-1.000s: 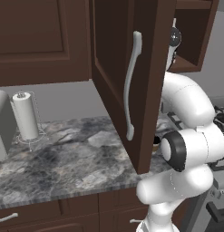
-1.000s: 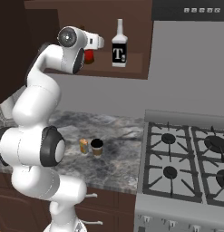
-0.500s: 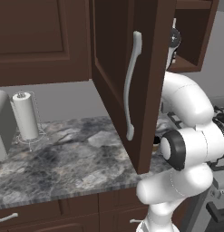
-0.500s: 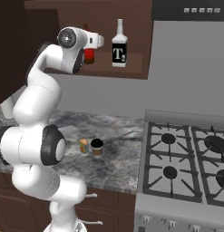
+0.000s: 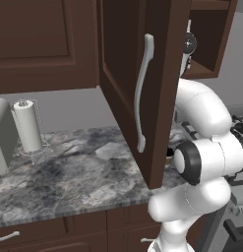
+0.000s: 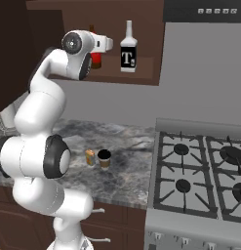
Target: Sort all alcoholic drinks to one cabinet, and non-alcoholic drinks to the other.
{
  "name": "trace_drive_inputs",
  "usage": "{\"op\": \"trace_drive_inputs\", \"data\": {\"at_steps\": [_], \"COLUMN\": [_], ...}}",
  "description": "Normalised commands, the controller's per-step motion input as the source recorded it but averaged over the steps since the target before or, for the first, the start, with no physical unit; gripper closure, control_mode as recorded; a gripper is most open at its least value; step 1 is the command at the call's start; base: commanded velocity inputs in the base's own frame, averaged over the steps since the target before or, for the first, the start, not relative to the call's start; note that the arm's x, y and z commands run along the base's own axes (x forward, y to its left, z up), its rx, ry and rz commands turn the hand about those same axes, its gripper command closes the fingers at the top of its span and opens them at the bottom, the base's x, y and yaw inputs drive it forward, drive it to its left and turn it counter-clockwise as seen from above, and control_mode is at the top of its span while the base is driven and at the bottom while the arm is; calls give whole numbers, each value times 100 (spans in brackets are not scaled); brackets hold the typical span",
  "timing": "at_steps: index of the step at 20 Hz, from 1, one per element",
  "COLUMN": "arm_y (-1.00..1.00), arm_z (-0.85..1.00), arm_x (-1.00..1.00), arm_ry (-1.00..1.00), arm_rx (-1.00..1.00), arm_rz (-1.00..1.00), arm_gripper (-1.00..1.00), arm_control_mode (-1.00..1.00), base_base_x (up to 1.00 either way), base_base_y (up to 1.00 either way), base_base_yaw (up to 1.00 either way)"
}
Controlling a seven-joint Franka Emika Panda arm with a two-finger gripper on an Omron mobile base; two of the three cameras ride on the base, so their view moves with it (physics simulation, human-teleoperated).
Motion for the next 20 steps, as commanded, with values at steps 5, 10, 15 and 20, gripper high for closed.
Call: {"op": "trace_drive_inputs", "data": {"at_steps": [5,10,15,20], "arm_y": [-2,0,0,0], "arm_z": [6,0,0,0], "arm_x": [-25,-53,-59,-68], "arm_ry": [1,0,0,0], "arm_rx": [0,0,0,0], "arm_rz": [-5,-5,-5,-4], "arm_gripper": [-100,-100,-100,-100], "arm_control_mode": [-100,-100,-100,-100], "base_base_x": [0,0,0,0], "base_base_y": [0,0,0,0], "base_base_yaw": [0,0,0,0]}}
